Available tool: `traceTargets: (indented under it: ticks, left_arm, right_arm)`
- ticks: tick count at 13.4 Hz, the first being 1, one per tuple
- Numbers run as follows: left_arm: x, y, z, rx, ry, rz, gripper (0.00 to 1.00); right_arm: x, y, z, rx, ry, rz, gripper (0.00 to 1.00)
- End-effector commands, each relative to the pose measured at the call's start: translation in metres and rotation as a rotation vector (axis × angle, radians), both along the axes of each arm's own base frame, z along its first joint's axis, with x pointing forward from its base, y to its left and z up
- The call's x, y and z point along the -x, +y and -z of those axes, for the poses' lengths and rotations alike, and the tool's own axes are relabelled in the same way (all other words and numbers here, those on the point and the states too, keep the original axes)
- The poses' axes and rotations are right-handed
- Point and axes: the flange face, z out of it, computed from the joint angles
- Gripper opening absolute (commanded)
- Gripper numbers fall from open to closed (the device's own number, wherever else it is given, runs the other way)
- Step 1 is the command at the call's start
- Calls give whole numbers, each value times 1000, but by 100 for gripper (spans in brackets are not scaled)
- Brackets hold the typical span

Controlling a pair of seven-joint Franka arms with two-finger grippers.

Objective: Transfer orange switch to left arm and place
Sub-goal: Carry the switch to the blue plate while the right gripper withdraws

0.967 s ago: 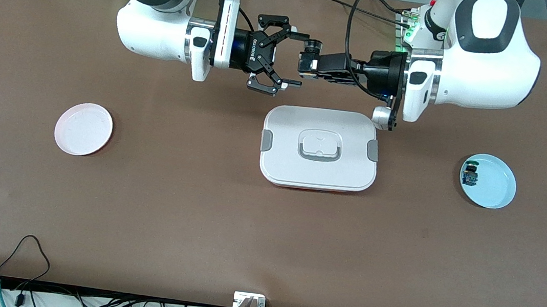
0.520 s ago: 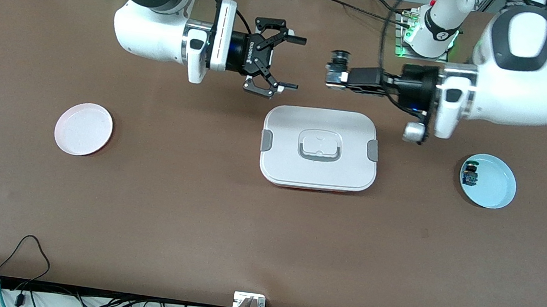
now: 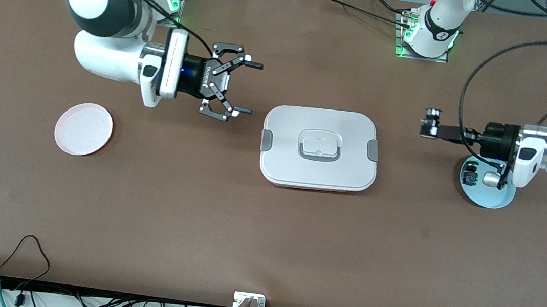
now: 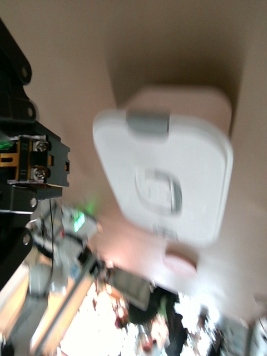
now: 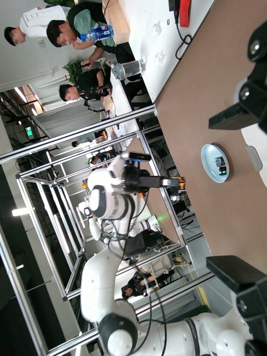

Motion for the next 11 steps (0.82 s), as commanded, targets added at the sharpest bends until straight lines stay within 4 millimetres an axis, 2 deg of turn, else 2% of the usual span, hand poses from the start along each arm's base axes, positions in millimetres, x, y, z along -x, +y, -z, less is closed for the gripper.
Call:
traceTargets:
  ticks: [1,2,3,6,9,11]
  left_arm:
    - [-1,68,61,-156,-26,123,0]
    - [-2,88,79,-241,-36,166,0]
    - [-3,100,92,-298,-41,199,0]
    - [-9,140,108,-542,-91,286,0]
    - [-14,186,134,-727,-150,356,0]
    - [-20,201,155,-797,-195,383,0]
  right_arm:
    - [-1,-22,3,-18,39,-35,100]
    - [-2,-28,4,-2,96,-55,100]
    - [-3,-34,5,21,177,-74,100]
    - [-10,-61,5,135,397,-112,100]
    - [-14,-105,17,199,522,-141,100]
    - [-20,-135,17,275,625,-99,100]
